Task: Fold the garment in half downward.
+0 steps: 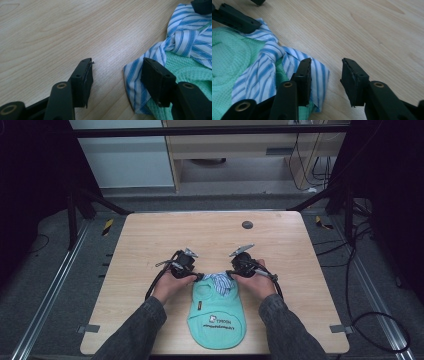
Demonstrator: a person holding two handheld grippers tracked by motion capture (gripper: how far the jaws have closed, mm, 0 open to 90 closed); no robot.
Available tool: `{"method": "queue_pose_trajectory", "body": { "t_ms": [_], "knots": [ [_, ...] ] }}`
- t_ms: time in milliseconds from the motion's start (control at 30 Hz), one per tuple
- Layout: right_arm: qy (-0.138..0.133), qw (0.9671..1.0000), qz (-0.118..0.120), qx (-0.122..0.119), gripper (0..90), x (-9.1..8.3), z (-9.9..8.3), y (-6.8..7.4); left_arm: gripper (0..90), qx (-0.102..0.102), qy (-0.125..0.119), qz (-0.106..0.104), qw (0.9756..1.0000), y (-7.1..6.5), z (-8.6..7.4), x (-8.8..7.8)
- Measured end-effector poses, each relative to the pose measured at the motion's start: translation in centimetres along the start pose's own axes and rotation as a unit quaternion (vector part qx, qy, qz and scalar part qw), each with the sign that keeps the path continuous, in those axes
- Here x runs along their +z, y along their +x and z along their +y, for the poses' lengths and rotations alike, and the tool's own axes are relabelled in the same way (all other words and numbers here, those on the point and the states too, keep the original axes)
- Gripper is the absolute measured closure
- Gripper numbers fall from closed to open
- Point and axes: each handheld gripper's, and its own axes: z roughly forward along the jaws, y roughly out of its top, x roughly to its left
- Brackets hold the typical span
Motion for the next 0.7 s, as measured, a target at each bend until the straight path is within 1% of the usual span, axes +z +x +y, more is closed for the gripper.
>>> {"method": "queue_pose_trajectory", "body": {
  "t_ms": [33,100,133,233,300,433,467,500,533,567,633,667,700],
  "knots": [
    [-0.001,1.0,0.002,-0.001,57.2,0.1,0.0,0.1,41.3,0.001,0.001,0.001,1.0,0.0,0.0,0.0],
    [0.006,1.0,0.0,-0.006,56.8,0.2,-0.1,0.2,41.1,0.006,0.0,0.002,1.0,-0.1,0.0,0.1],
    [0.013,0.9999,0.0,-0.001,57.0,0.3,-0.2,0.2,41.2,0.006,0.001,0.001,1.0,-0.2,0.0,0.1],
    [0.017,0.9998,0.002,-0.001,57.1,0.4,-0.3,0.2,41.3,0.011,0.001,0.003,0.9999,-0.3,0.0,0.2],
    [0.025,0.9997,0.006,0.004,58.1,0.6,-0.6,0.2,41.5,0.016,0.001,0.002,0.9999,-0.5,0.1,0.2],
    [0.022,0.9997,0.009,0.007,60.3,0.6,-0.7,0.3,44.1,0.017,-0.001,-0.002,0.9998,-0.5,0.1,0.2],
    [0.022,0.9997,0.012,0.005,63.9,0.6,-0.7,0.3,47.6,0.022,0.001,-0.004,0.9998,-0.6,0.1,0.2],
    [0.021,0.9997,0.012,0.006,65.3,0.6,-0.7,0.4,50.8,0.027,0.002,-0.009,0.9996,-0.8,0.1,0.1],
    [0.021,0.9997,0.012,0.006,65.3,0.6,-0.7,0.4,54.1,0.027,0.002,-0.009,0.9996,-0.8,0.1,0.1],
    [0.021,0.9996,0.015,0.002,69.4,0.5,-0.7,0.5,58.5,0.035,0.004,-0.015,0.9993,-1.1,0.1,0.1],
    [0.025,0.9995,0.018,0.002,71.8,0.5,-0.7,0.6,65.9,0.036,0.005,-0.018,0.9992,-1.2,0.2,0.1],
    [0.029,0.9994,0.018,0.003,73.1,0.5,-0.6,0.7,69.3,0.039,0.008,-0.025,0.9989,-1.4,0.3,0.1],
    [0.032,0.9993,0.019,-0.003,74.6,0.5,-0.5,0.7,71.9,0.04,0.009,-0.027,0.9988,-1.4,0.3,0.1]
  ]
}}
